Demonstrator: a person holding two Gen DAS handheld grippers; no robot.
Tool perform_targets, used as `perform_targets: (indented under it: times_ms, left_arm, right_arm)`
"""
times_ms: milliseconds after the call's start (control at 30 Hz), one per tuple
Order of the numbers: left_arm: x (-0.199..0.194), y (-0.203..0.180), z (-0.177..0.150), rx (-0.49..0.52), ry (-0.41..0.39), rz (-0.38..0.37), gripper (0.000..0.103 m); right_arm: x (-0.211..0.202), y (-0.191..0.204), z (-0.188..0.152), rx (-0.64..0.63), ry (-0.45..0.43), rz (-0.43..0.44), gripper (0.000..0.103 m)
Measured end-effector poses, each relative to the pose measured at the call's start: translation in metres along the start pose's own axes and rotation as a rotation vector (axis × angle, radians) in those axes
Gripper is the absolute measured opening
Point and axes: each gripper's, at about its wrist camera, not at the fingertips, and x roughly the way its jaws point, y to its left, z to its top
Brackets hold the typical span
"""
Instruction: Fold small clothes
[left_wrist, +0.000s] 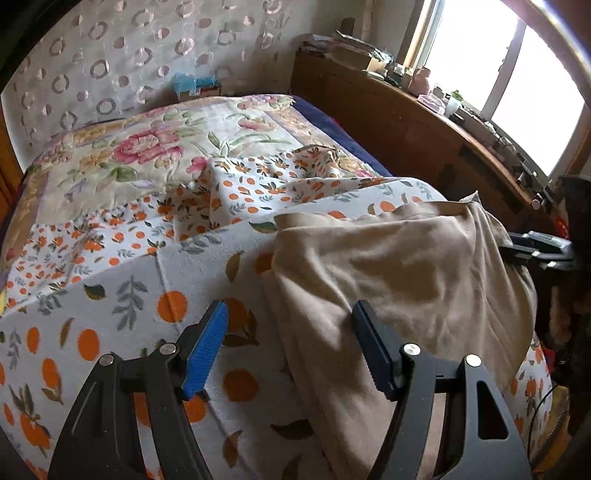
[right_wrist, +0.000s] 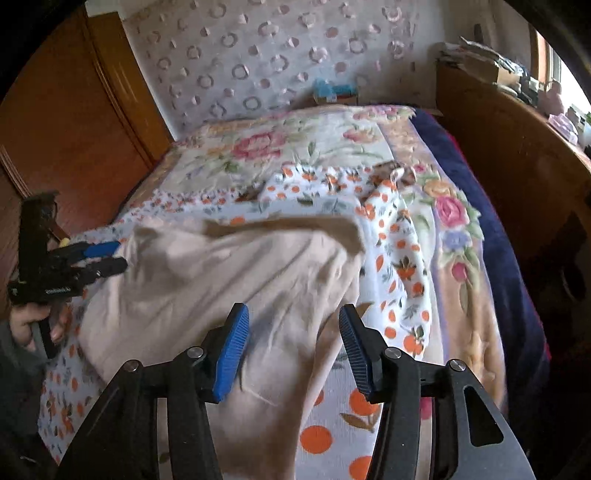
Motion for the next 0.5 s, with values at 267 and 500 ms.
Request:
perform_targets:
  times_ms: [267, 500]
  left_arm:
    - [0.004, -0.004, 0.0, 0.003, -0.01, -0.004, 0.07]
    - [0.008, -0.009, 0.001, 0.03, -0.017, -0.001, 0.052]
  right_arm:
    - [0.025, -0.003, 0.007, 0.004, 0.021, -0.027, 0.062]
    - [0.023, 0.01, 0.003, -0.038, -0.005, -0.043, 0.065]
